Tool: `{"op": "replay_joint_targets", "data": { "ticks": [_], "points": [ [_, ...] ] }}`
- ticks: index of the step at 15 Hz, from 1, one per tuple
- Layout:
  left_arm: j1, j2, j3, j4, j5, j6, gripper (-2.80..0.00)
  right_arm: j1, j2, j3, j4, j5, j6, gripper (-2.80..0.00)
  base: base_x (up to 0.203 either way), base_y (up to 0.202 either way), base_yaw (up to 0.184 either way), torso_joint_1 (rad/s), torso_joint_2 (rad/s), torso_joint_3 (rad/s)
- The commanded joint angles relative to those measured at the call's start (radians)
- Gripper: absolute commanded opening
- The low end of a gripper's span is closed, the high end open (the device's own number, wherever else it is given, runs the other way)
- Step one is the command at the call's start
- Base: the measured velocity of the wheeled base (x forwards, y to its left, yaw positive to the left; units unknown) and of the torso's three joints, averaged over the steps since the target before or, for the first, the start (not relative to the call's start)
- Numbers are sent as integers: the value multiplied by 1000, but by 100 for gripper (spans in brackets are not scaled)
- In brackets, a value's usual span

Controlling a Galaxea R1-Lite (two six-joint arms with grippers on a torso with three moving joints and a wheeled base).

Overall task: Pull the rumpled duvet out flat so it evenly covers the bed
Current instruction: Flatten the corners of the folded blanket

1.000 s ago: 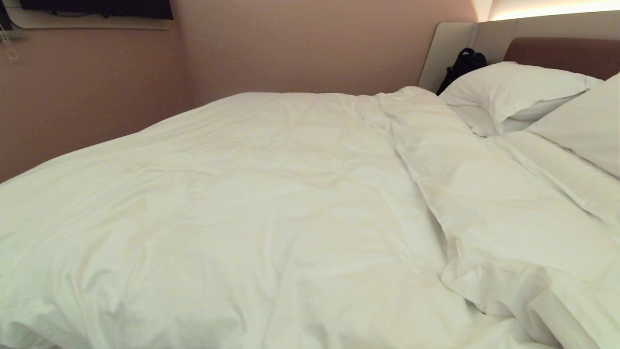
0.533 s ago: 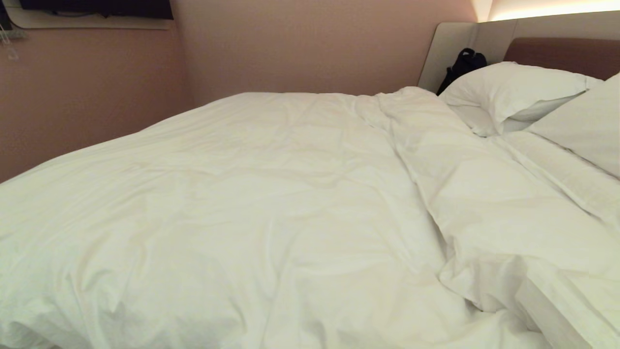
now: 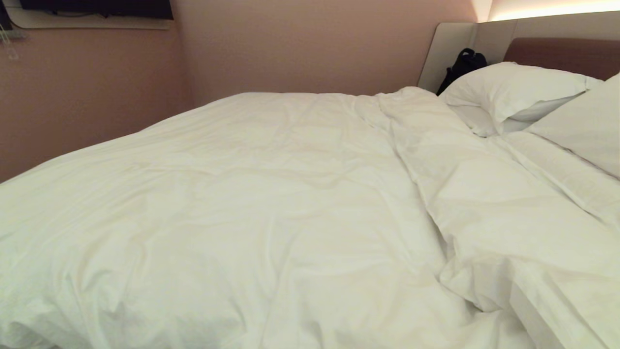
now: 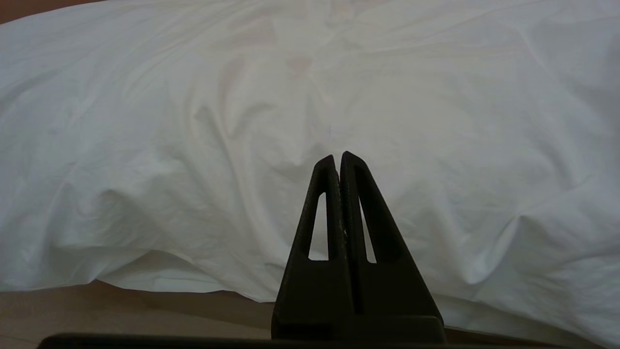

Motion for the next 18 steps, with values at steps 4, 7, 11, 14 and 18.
{"op": "replay_joint_targets", "data": {
  "ticks": [4, 7, 11, 14, 18],
  "points": [
    [0, 0, 0, -1, 1, 0, -280, -57, 43, -147, 587, 1, 79, 0, 0, 0, 0, 0, 0, 0],
    [0, 0, 0, -1, 1, 0, -280, -58, 50, -282, 743, 83, 160, 0, 0, 0, 0, 0, 0, 0],
    [0, 0, 0, -1, 1, 0, -280, -65, -5, -307, 743, 139, 169, 0, 0, 0, 0, 0, 0, 0],
    [0, 0, 0, -1, 1, 0, -280, -70, 0, -368, 743, 197, 169, 0, 0, 0, 0, 0, 0, 0],
    [0, 0, 0, -1, 1, 0, -280, -113, 92, -423, 551, 243, 148, 0, 0, 0, 0, 0, 0, 0]
  ]
}}
